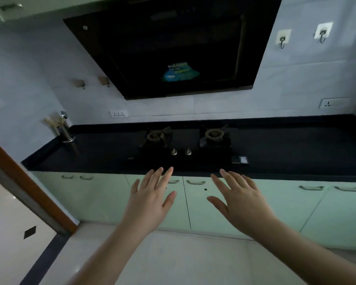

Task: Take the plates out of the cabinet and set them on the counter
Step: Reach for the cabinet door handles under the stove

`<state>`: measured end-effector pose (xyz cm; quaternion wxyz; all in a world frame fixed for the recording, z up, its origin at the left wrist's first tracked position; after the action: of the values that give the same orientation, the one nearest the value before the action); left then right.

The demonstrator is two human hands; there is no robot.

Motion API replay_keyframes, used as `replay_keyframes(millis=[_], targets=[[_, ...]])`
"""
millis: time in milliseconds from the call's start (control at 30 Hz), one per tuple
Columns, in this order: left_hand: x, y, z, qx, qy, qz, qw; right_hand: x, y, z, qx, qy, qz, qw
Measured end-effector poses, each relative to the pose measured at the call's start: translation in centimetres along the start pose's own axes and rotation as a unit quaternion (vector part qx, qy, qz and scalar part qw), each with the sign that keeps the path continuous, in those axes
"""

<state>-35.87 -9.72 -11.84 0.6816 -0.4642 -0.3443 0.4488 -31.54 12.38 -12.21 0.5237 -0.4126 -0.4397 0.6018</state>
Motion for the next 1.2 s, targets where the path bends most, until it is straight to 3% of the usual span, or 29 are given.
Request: replay_keyframes(millis=[233, 600, 967, 1200], targets=[[-1.0, 3.7, 7.1, 0.003, 0.015, 0.026, 1.000, 2.9, 5.6, 7.5, -0.017, 0.043, 0.049, 0.998], [-7.7, 13.3, 10.9, -0.068, -0.004, 0.004, 0.998, -0.5, 14.5, 15.8, -0.059, 0.039, 0.083, 0.994], [-15.2, 23.9, 15.9, -0.111, 0.067, -0.060, 0.990, -8.8, 25.2, 22.7, -0.124, 0.079, 0.071, 0.987], [-17.2, 30.2, 16.5, -0.168, 0.112, -0.057, 0.978, -9.3, 29.9, 23.8, -0.150, 0.141, 0.083, 0.975]])
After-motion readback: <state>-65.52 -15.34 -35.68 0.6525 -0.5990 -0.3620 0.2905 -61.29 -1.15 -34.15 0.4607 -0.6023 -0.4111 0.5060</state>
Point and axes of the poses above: each hand's wrist, its own z-axis towards the middle knuckle, its own y-axis out of the palm, x = y × z, the point moved 5 cm from there along z, towards the middle knuckle, and after that the axes turned 8 degrees about x, right-handed, at the moved point
